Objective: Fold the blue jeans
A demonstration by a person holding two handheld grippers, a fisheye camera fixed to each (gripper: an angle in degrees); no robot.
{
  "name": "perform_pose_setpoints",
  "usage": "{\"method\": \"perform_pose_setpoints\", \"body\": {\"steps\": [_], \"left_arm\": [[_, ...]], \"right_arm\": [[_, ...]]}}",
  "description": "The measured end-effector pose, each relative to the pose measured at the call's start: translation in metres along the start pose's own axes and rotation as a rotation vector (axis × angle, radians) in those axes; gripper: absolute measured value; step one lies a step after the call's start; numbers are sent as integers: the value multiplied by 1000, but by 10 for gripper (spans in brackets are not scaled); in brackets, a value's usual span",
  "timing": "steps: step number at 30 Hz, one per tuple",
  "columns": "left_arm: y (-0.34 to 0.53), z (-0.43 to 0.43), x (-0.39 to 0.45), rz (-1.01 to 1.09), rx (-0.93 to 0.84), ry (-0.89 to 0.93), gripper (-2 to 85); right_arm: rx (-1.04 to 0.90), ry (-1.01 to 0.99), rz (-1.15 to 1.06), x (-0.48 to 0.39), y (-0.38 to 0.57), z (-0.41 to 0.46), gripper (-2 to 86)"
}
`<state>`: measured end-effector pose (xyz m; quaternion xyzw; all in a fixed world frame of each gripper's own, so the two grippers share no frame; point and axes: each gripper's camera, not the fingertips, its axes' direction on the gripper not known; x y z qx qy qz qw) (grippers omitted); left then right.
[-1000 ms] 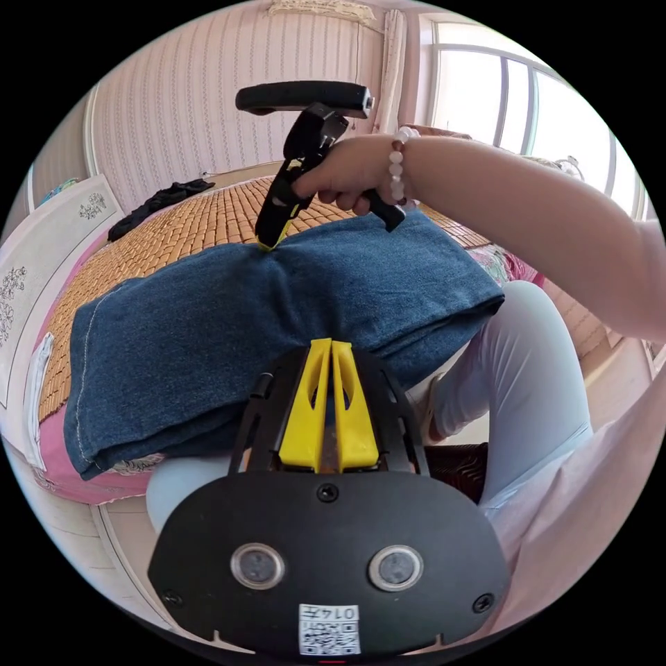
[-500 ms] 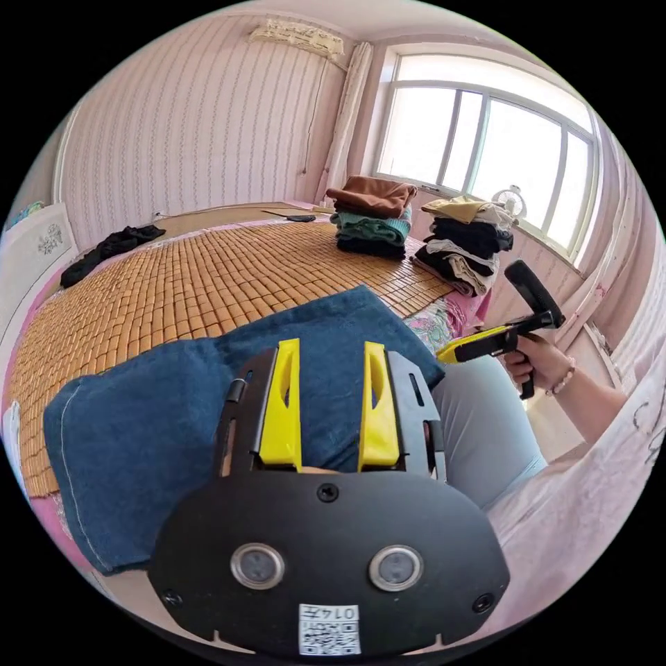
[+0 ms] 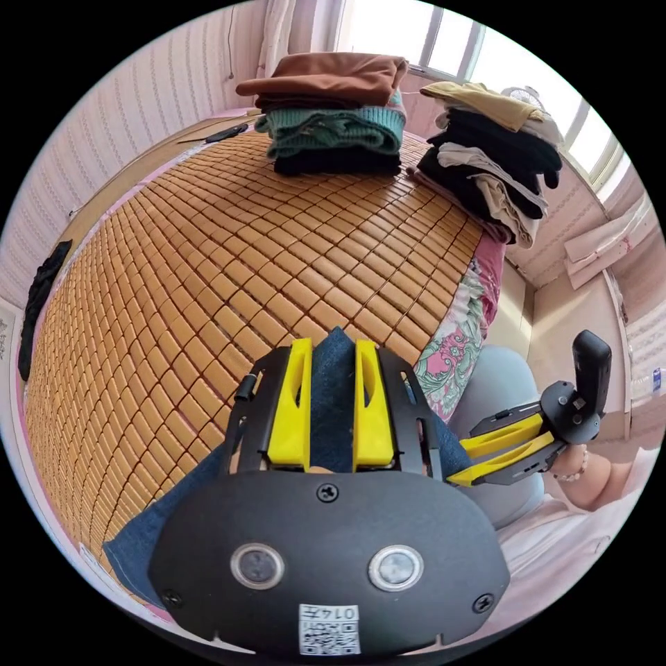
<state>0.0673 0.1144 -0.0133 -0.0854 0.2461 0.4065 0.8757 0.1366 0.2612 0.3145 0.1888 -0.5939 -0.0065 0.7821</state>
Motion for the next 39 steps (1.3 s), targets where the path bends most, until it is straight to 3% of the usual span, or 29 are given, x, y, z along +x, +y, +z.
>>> {"method": "perform_pose_setpoints", "body": {"steps": [7,10,16,21,25,27,29,35,39], "left_arm": [[-35,-8,-13,-41,10,82,17],[-70,-37,15,24,140,95,10],[-91,-139,32,49,505,331,7],[22,-196,-29,5,603,264,11],[160,-204,-81,-155,626,139,10],[255,-187,-108,-352,597,-35,-5],[319,-173,-121,-498,593,-36,-8],[428,-137,-92,-654,590,-3,-9],[412,-115,-48,-518,572,29,-7]], "right_arm": [[99,-38,-27,22,12,-37,26],[229,12,-10,35,22,-96,23],[529,41,-119,15,42,-234,23],[425,-30,-413,-65,11,-211,25],[133,-188,-590,-126,-26,-85,31],[-46,-192,-567,-132,-40,-10,35],[-296,-204,-487,-125,-43,74,22],[-139,-118,-448,-119,-10,42,-1],[36,78,-364,-108,3,-2,-2]]}}
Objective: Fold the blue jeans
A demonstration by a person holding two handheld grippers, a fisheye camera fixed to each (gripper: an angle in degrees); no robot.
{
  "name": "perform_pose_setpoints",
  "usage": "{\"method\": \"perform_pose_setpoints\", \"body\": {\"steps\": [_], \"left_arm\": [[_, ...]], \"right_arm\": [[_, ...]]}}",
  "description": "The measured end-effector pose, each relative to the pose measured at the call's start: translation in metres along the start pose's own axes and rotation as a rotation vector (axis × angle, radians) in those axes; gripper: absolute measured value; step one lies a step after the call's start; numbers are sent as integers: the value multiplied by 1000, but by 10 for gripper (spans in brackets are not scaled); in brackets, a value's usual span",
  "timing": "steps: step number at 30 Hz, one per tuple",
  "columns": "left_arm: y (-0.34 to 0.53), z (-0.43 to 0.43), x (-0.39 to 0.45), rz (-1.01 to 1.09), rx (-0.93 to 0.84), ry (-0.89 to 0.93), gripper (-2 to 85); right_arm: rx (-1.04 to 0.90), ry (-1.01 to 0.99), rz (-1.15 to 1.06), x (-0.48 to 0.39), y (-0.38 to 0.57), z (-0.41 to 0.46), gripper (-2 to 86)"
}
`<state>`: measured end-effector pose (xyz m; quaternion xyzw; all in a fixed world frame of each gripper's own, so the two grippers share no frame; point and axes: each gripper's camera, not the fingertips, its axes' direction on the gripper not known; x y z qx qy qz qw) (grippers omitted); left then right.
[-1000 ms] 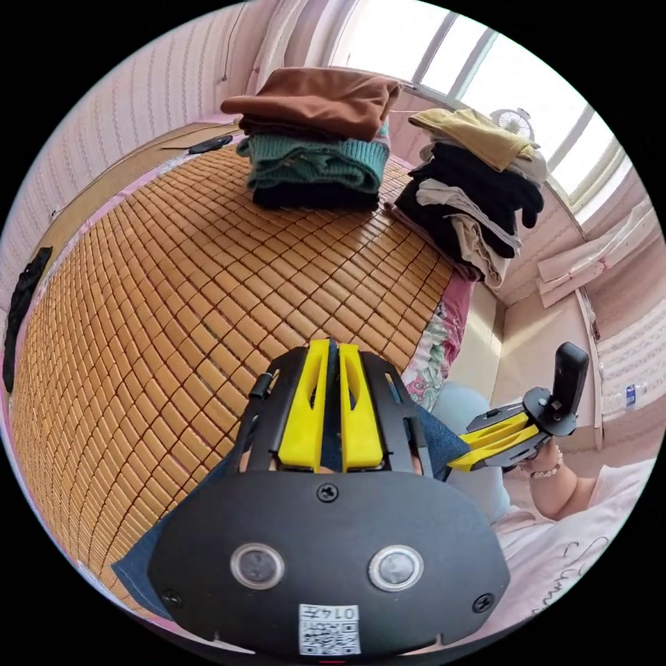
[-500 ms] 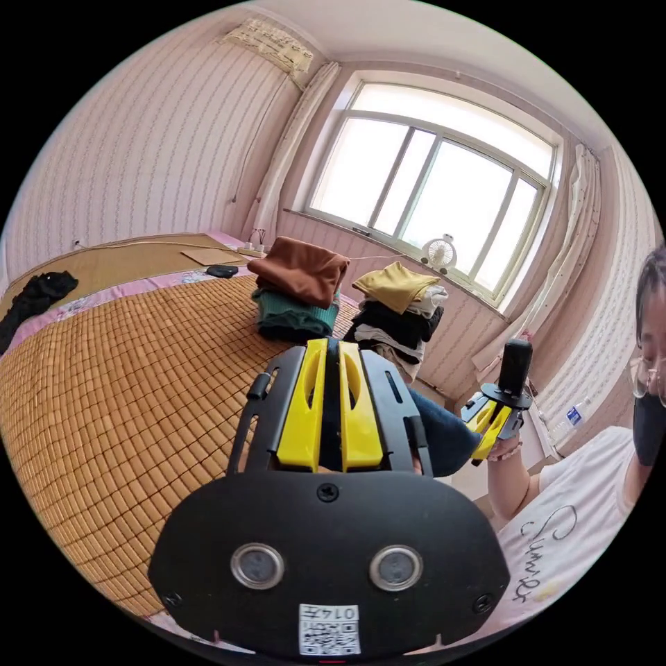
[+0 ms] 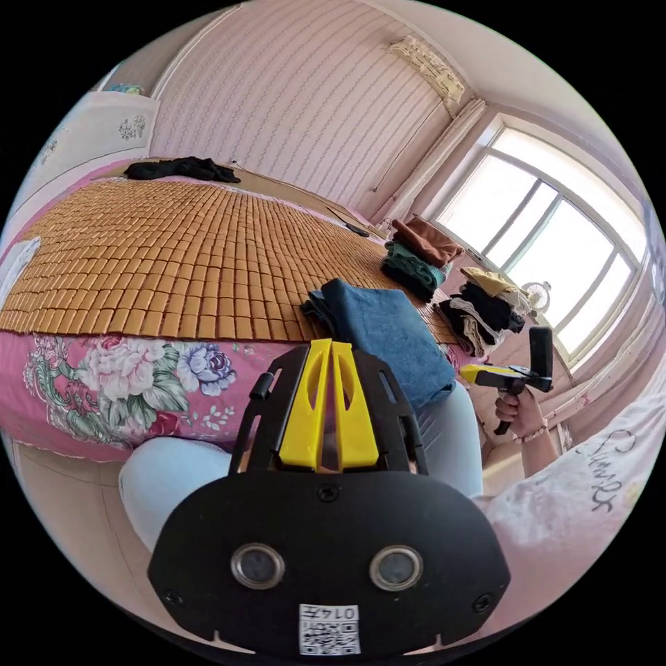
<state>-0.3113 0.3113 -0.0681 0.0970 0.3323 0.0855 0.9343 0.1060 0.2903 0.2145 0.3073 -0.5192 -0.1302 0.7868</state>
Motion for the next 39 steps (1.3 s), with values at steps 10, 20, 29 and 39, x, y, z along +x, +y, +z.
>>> {"method": "perform_pose_setpoints", "body": {"steps": [10,20,29,39], "left_arm": [[26,77,39,159,-112,-52,41],[44,67,-22,-106,-151,46,145],[71,71,-51,-144,-122,145,137],[106,51,-84,-134,-85,222,86]], "right_arm": [[-167,378,33,2,1,32,0],[166,214,190,90,-23,-29,171],[130,-101,302,154,-68,2,130],[109,-13,68,92,-117,-17,49]]}}
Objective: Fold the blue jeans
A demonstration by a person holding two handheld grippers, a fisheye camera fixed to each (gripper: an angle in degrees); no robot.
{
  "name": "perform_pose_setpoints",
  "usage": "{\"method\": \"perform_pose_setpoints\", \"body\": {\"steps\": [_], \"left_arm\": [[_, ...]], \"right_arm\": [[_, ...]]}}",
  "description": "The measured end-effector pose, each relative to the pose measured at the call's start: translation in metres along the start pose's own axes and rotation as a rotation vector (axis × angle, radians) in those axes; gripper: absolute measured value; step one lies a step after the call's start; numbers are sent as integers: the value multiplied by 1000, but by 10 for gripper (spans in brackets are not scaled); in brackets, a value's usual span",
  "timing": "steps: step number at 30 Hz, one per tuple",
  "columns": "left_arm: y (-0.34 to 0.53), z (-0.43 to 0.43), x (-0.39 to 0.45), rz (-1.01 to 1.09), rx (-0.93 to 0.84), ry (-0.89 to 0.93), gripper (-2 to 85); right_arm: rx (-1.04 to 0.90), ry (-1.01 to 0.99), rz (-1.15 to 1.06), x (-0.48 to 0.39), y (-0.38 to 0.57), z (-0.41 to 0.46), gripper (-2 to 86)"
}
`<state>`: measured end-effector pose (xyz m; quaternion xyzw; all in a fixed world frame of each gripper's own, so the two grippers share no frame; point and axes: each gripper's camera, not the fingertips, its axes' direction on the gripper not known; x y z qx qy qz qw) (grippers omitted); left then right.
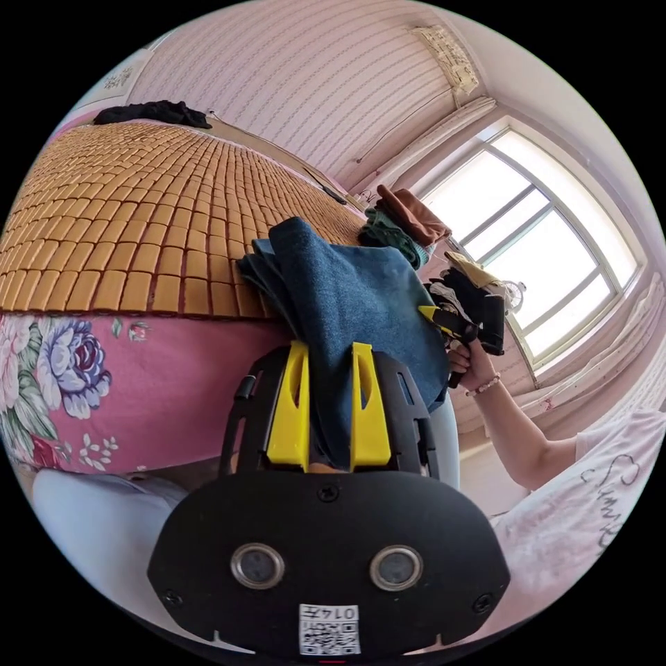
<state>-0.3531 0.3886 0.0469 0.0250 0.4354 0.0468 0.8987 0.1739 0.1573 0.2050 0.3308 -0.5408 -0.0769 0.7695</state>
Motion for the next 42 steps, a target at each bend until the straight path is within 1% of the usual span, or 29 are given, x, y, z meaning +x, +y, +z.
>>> {"method": "perform_pose_setpoints", "body": {"steps": [2,3,4,5,6,7,8,9,10,11,12,13,15,16,17,21,23,25,27,28,29,30,31,32,33,35,37,39,42], "left_arm": [[15,-8,-11,-12,23,46,81],[26,-15,-17,-32,46,84,79],[31,-18,-20,-43,64,99,78],[43,-29,-22,-57,125,121,76],[55,-43,-25,-70,210,136,75],[60,-51,-27,-81,258,146,75],[72,-71,-35,-115,358,172,75],[83,-94,-44,-137,459,184,75],[88,-108,-48,-142,508,180,74],[98,-137,-54,-142,598,159,74],[108,-169,-59,-133,683,113,74],[114,-186,-61,-129,720,85,74],[139,-251,-68,-128,850,-53,75],[146,-267,-68,-130,878,-95,75],[159,-296,-70,-141,931,-181,75],[193,-385,-82,-213,1061,-456,72],[187,-426,-97,-260,1058,-539,70],[165,-472,-122,-290,1007,-591,70],[125,-529,-169,-333,926,-637,77],[114,-540,-182,-342,908,-672,80],[96,-558,-212,-395,892,-737,82],[84,-570,-247,-483,890,-781,81],[80,-574,-265,-527,886,-807,79],[73,-574,-303,-604,851,-840,77],[67,-570,-338,-664,772,-834,76],[61,-555,-375,-687,678,-763,80],[62,-545,-373,-642,672,-791,78],[66,-532,-352,-546,720,-887,77],[69,-522,-330,-527,706,-915,70]], "right_arm": [[30,-37,-169,-50,-28,-14,38],[35,-53,-216,-65,-37,-16,37],[39,-90,-321,-100,-55,-19,34],[18,-116,-448,-142,-75,-16,33],[3,-118,-518,-164,-84,-14,32],[-33,-107,-652,-211,-100,-5,30],[-62,-93,-782,-256,-113,5,29],[-74,-90,-845,-277,-119,10,29],[-95,-96,-955,-316,-128,21,28],[-108,-118,-1051,-350,-137,32,27],[-111,-135,-1091,-366,-141,37,26],[-113,-179,-1161,-394,-149,47,26],[-115,-254,-1237,-431,-163,65,26],[-111,-308,-1279,-453,-174,80,26],[-113,-363,-1309,-474,-186,96,26],[-135,-515,-1337,-533,-234,162,26],[-180,-590,-1286,-569,-281,221,27],[-220,-605,-1209,-594,-328,274,30],[-239,-529,-1129,-617,-377,333,36],[-264,-458,-1072,-628,-408,378,43],[-311,-357,-985,-633,-434,429,52],[-335,-296,-950,-634,-444,454,55],[-386,-157,-867,-629,-454,504,62],[-447,-31,-789,-619,-454,548,64],[-487,-16,-784,-613,-448,567,64],[-617,-89,-746,-586,-415,622,70],[-653,-114,-738,-570,-396,642,72],[-594,-135,-749,-558,-391,641,63],[-549,-185,-733,-543,-396,623,56]]}}
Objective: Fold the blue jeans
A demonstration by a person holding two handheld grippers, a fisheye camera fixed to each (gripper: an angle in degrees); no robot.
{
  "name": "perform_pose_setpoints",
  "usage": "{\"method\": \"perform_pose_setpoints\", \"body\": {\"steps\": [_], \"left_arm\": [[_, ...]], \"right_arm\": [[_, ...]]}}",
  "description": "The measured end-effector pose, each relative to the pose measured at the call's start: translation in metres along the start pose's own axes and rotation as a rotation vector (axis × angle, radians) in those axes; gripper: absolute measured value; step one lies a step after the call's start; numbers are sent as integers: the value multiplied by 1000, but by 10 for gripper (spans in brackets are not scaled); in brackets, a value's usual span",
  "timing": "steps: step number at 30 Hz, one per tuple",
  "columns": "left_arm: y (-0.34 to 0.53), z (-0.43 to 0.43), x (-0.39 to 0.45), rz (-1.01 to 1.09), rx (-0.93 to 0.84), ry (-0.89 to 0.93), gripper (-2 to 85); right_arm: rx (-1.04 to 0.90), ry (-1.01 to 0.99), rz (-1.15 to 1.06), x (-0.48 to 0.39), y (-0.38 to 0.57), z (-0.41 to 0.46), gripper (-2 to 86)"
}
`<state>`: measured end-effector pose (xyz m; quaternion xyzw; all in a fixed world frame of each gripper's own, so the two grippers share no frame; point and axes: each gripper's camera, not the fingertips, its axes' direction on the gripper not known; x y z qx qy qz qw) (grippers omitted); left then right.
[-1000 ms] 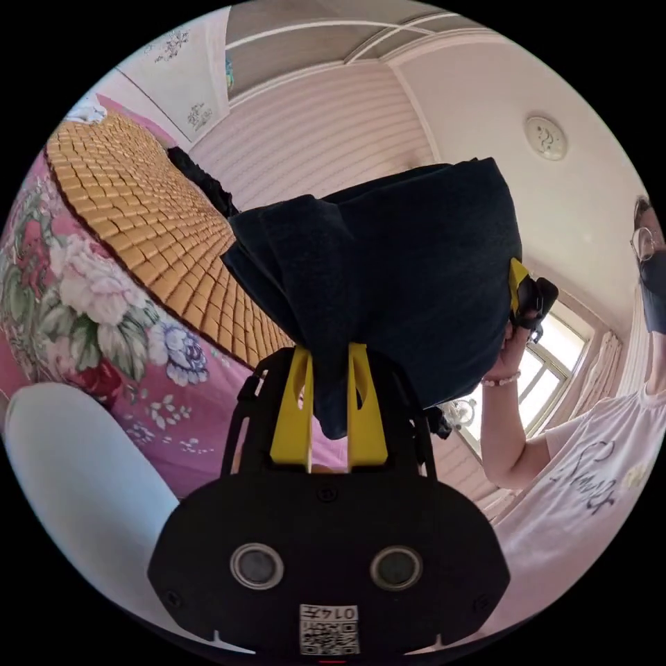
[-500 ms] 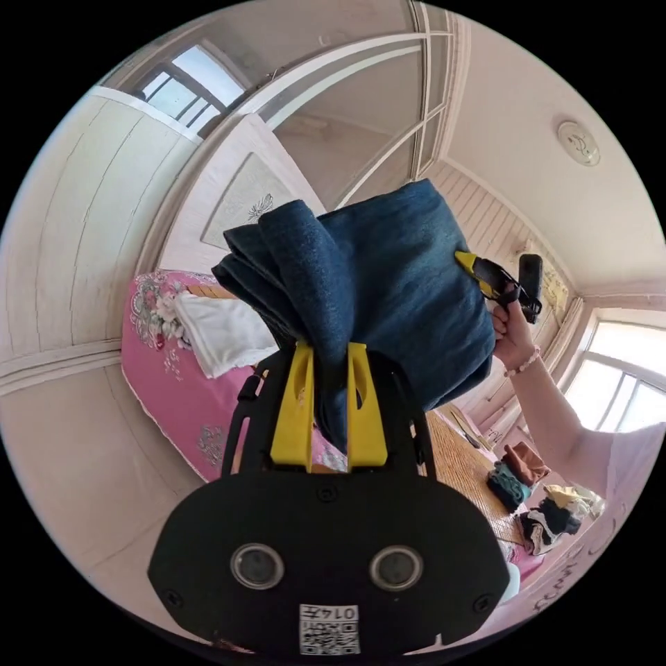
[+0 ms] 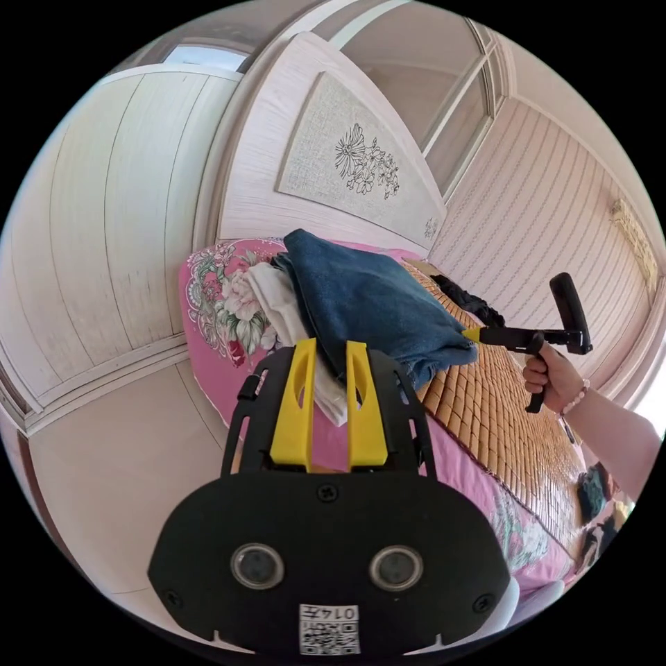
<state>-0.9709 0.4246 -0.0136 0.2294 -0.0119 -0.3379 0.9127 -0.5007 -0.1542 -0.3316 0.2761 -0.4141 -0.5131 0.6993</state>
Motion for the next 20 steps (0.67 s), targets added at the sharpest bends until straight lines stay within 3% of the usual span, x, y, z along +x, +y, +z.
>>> {"method": "perform_pose_setpoints", "body": {"steps": [4,9,14,20], "left_arm": [[33,-39,34,90,-10,137,65],[143,-119,131,437,39,260,50],[190,-154,211,498,-33,480,56],[190,-161,374,736,-62,729,65]], "right_arm": [[116,-58,-30,-15,78,-56,55],[206,134,-33,-56,272,-138,57],[120,538,322,-108,516,-240,70],[142,1089,830,-203,719,-363,83]]}}
